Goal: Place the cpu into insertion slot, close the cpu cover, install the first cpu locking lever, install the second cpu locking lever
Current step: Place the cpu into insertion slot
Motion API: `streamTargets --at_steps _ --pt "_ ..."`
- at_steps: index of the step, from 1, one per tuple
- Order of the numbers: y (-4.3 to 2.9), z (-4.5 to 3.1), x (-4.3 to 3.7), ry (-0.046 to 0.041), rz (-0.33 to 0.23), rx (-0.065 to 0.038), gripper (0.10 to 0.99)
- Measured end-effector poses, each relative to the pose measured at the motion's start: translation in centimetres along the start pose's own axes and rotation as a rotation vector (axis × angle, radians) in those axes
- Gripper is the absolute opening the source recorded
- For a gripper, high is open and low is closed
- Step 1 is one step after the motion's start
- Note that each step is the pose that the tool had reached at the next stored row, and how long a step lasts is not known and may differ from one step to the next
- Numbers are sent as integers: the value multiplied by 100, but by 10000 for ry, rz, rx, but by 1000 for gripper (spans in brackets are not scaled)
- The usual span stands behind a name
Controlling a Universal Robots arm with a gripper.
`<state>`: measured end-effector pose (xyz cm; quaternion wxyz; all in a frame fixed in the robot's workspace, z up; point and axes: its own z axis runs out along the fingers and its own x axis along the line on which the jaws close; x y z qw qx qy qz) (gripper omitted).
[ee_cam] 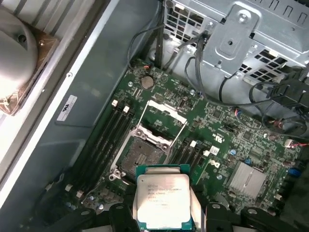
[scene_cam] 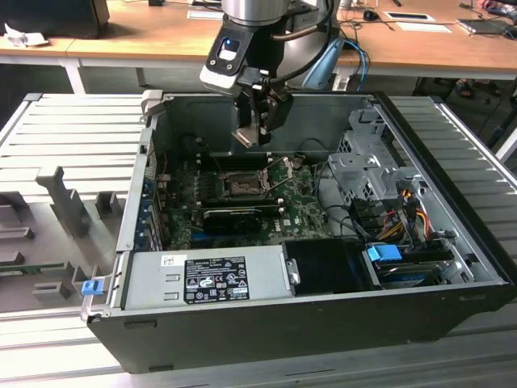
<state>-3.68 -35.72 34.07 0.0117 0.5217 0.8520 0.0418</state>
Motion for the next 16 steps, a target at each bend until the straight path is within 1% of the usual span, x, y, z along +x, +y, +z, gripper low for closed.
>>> streamTargets --at_steps 2,4,7,12,16 --pt "-2 17 0 -56 659 -15 525" --pt "-2 27 -1 -93 1104 -25 525" --pt "-3 37 -1 -130 1546 -35 525" --pt "-6 62 -1 -202 2433 -55 525" --pt "-10 109 -2 -262 2945 -60 525"
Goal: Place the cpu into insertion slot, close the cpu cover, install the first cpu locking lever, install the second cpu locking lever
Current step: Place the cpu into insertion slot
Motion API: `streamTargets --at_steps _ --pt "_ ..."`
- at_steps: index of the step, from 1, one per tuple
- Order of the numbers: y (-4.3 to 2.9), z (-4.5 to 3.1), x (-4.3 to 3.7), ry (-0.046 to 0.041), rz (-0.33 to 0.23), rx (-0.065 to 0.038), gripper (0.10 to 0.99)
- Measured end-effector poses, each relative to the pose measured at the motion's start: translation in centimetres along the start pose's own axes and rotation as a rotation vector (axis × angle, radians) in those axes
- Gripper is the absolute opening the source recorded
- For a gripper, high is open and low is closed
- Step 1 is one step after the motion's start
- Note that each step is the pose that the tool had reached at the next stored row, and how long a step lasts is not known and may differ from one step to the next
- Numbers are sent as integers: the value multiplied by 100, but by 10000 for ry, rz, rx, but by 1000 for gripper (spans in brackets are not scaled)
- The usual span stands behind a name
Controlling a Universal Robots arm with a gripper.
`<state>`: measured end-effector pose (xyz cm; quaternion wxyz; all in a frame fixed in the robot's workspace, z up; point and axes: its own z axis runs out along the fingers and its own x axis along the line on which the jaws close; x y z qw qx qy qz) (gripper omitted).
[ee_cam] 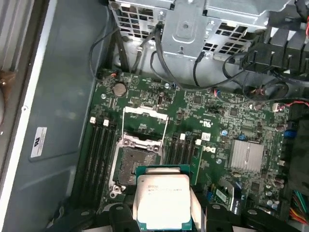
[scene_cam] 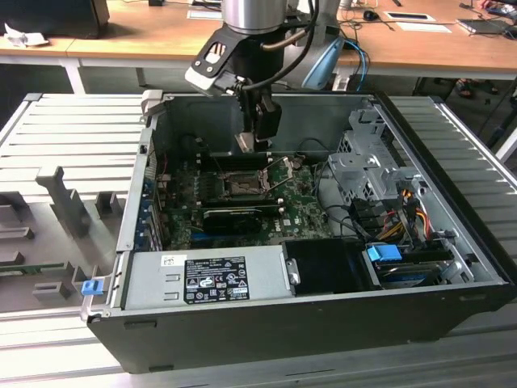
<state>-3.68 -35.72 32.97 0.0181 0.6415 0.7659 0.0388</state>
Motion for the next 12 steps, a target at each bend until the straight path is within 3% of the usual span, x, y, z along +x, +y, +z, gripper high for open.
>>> streamTargets --at_steps 3,5,8,9,12 --pt "-17 104 2 -47 555 -11 525" --pt "-23 131 5 -59 695 -15 525" --pt "-27 177 4 -131 1560 -34 525" --pt "-32 225 4 -160 1916 -41 525" --pt "-63 320 6 -155 1971 -43 525"
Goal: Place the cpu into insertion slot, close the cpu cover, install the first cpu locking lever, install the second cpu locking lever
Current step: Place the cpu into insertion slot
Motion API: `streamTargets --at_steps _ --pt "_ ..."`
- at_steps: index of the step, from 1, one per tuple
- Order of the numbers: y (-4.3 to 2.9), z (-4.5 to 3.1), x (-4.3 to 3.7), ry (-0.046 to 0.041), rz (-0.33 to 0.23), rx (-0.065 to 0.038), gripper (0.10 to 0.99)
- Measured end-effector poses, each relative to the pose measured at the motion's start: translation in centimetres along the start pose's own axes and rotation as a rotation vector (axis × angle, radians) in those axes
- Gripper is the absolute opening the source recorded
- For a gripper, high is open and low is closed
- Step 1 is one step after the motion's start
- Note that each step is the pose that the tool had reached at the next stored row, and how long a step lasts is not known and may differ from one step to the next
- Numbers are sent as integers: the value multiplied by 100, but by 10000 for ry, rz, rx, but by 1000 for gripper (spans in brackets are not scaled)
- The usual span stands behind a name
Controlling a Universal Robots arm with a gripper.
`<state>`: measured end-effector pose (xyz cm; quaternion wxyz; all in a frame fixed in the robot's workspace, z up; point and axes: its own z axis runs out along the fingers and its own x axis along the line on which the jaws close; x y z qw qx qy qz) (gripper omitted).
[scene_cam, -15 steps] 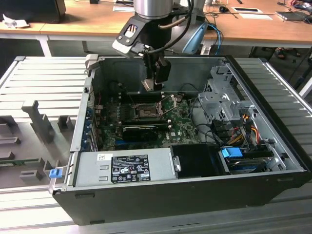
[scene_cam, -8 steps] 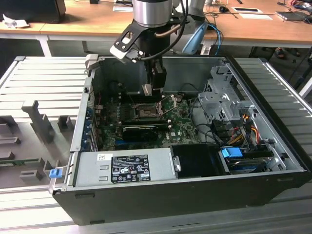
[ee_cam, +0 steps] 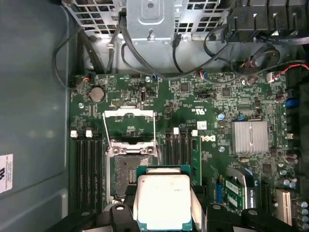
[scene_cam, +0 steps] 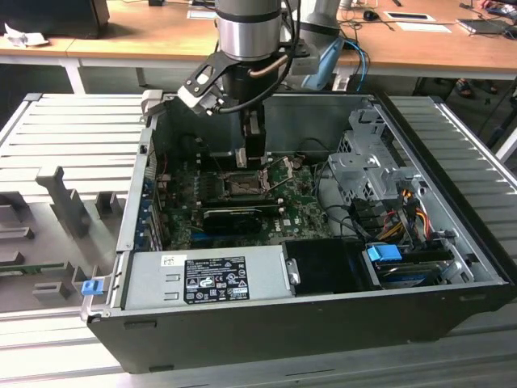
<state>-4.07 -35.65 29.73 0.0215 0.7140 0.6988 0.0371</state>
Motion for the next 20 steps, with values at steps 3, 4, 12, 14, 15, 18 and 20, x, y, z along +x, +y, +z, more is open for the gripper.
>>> streamTargets --at_steps 3,4,12,14,15,18,20 --pt "-17 129 -3 75 5 0 525" --pt "-21 145 -3 82 6 0 525" --pt "-34 245 -6 99 16 1 525" --pt "-39 301 -1 95 64 -1 525" --pt "-42 333 2 97 67 -3 525" --pt "-60 432 53 107 67 -2 525" --pt "-63 461 92 106 67 -1 525"
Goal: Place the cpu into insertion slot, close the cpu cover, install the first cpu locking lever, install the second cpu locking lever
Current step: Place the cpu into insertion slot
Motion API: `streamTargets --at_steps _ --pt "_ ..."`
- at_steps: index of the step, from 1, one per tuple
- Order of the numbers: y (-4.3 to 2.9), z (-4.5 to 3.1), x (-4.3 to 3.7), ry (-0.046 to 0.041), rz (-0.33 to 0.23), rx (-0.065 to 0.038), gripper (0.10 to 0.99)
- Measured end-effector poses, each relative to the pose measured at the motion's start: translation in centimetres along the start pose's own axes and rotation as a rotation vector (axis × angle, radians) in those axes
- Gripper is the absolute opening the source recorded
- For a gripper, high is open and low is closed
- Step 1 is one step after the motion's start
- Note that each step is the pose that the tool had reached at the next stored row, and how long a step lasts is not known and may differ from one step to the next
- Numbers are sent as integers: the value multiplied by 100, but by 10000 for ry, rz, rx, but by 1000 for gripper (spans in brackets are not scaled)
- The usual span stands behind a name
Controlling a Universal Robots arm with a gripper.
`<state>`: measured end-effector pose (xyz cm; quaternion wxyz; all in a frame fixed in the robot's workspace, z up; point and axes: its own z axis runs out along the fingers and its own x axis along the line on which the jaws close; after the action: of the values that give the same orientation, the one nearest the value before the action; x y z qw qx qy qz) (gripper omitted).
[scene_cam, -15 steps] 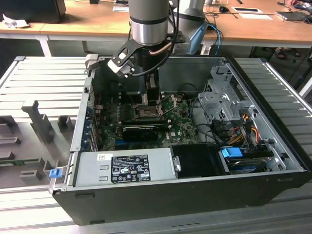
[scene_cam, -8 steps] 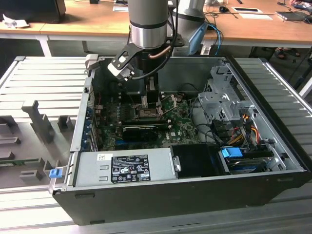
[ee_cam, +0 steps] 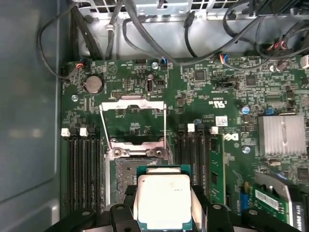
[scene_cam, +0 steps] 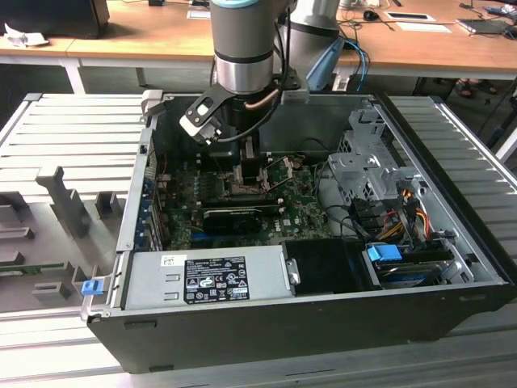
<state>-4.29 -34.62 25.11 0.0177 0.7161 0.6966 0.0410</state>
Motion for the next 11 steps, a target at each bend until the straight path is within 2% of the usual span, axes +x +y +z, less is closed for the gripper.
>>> streamTargets --at_steps 7,11 --pt "-13 92 67 7 -46 0 525" --pt "-38 181 106 7 -56 2 525"
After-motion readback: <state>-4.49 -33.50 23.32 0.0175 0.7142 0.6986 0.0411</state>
